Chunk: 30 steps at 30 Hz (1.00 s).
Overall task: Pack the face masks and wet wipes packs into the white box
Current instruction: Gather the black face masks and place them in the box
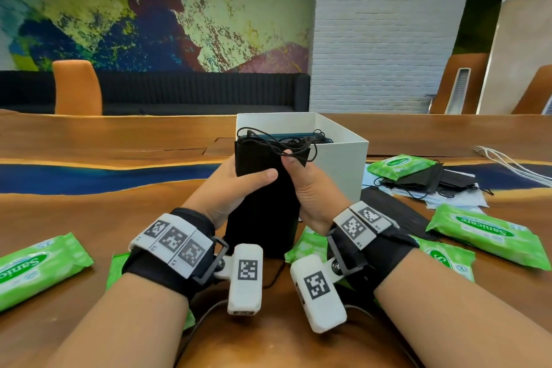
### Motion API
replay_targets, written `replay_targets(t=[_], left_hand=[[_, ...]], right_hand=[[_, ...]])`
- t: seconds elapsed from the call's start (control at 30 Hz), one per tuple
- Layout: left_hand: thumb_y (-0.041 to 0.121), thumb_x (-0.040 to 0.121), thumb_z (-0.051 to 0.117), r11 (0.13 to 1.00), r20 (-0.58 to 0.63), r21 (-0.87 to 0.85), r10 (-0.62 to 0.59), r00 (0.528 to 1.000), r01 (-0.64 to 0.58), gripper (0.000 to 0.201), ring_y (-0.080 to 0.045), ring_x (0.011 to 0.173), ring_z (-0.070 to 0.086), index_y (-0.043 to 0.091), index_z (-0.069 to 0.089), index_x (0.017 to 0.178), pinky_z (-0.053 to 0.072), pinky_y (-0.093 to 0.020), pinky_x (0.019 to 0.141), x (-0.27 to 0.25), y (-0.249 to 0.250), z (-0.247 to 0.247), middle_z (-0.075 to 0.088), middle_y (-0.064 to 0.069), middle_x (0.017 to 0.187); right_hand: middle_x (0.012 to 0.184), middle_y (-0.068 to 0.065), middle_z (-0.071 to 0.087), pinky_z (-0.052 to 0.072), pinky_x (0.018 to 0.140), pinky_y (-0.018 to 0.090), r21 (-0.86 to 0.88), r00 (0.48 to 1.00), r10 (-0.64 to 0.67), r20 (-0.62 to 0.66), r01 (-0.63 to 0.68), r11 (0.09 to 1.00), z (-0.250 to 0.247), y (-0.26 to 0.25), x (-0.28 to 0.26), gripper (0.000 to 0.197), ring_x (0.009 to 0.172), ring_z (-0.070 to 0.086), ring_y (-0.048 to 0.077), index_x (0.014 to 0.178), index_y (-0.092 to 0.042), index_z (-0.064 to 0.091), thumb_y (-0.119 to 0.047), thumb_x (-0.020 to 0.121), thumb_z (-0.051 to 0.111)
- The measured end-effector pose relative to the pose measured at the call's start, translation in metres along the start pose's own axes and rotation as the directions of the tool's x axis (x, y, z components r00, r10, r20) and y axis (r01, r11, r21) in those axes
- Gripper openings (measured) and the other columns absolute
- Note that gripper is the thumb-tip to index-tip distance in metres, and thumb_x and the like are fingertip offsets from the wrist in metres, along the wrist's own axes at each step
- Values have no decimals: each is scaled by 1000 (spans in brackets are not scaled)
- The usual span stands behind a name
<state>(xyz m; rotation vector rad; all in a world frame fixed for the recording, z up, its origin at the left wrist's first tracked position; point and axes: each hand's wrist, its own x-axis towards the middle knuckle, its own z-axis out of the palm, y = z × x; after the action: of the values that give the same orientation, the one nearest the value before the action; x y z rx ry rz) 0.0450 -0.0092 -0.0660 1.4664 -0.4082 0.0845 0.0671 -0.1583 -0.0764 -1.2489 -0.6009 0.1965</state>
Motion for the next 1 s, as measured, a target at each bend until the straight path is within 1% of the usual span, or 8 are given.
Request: replay_targets(t=[0.07,0.13,0.27,0.4,0.53,0.63,0.83,1.0], left_hand=[[33,69,72,999,-59,-12,-33,998,33,52,-29,111,62,16,61,117,50,-44,94,1,-1,-3,70,-7,107],[27,74,71,996,-90,-92,-13,996,5,46,-30,111,62,13,61,117,49,-43,94,1,1,-6,68,-11,109],[20,77,67,968,-166,-243,24,986,-65,40,-29,108,64,14,61,115,51,-42,90,0,6,-12,68,-12,110],[14,74,65,970,-112,-234,38,993,-64,37,-23,99,66,12,58,110,55,-31,76,1,5,-14,69,-8,103],[15,72,72,991,-26,-136,16,1000,-20,58,-27,112,63,9,55,127,53,-38,88,0,1,-10,66,-14,118],[15,76,67,992,-38,-126,5,999,-10,48,-26,111,63,11,58,123,52,-38,92,-1,0,-6,68,-13,115],[26,84,64,973,-242,-179,99,965,-145,32,-27,111,63,18,62,116,49,-46,93,2,10,-13,69,-9,114],[26,96,51,945,-418,-219,134,898,-243,17,-20,106,65,22,59,111,52,-38,84,8,24,-19,68,-5,112]], right_hand=[[124,20,61,39,107,49,17,1000,12,-10,-11,1000,-3,-1,1,76,117,58,32,127,-4,55,-54,72,67],[124,19,61,39,107,48,-8,999,43,-15,-43,999,-5,0,2,63,117,58,31,127,-4,54,-45,81,65],[125,21,59,47,100,43,-83,986,165,-12,-166,983,-6,7,2,49,115,59,32,127,-5,51,-27,85,65],[125,18,60,44,103,45,-79,977,208,37,-205,976,-7,6,-1,40,117,58,31,129,-7,51,-16,91,58],[123,18,61,43,104,46,-34,974,220,51,-218,975,-9,7,-1,38,116,58,31,125,-10,54,-18,88,61],[120,15,63,46,101,43,-58,973,228,32,-226,973,-9,9,-2,35,113,60,29,123,-10,56,-13,88,60],[118,17,64,50,96,43,-136,974,222,-32,-225,965,-10,10,1,38,109,62,30,123,-6,55,-11,86,65],[105,14,63,54,88,38,-128,987,119,-105,-132,983,-13,4,2,16,94,64,23,101,-8,54,-9,87,63]])
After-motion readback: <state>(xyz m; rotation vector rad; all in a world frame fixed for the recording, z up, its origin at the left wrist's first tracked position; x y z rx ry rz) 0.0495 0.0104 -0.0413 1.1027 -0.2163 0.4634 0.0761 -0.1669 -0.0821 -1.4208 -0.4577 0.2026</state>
